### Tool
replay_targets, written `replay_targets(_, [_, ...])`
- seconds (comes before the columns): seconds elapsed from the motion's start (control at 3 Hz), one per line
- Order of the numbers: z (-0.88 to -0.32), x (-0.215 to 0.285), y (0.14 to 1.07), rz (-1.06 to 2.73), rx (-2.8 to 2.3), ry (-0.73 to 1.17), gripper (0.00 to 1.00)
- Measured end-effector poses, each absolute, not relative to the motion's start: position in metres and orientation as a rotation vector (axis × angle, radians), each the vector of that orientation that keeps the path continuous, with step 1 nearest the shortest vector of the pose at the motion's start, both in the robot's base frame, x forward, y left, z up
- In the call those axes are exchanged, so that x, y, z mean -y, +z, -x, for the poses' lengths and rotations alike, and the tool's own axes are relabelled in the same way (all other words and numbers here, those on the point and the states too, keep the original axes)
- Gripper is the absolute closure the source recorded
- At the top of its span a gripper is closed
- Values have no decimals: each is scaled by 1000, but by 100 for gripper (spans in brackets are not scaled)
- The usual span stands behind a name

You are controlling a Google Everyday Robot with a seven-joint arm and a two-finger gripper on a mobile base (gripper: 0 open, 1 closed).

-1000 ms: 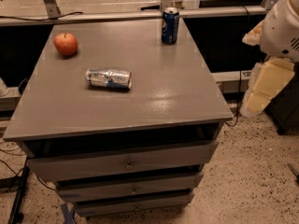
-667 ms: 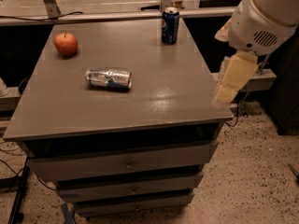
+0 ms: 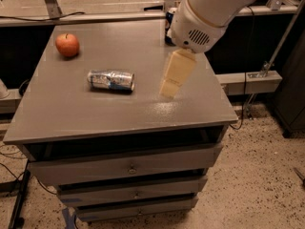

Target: Pick redbull can

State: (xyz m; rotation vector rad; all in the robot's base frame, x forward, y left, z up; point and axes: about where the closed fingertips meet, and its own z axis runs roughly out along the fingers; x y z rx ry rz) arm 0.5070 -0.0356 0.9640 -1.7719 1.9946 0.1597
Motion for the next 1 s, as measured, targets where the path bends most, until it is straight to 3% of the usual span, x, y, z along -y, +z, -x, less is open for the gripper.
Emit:
replay_targets(0.33, [-507, 36, 964, 1772, -1995, 160, 0])
replay_targets(1.0, [-531, -18, 935, 1793, -1963, 232, 0])
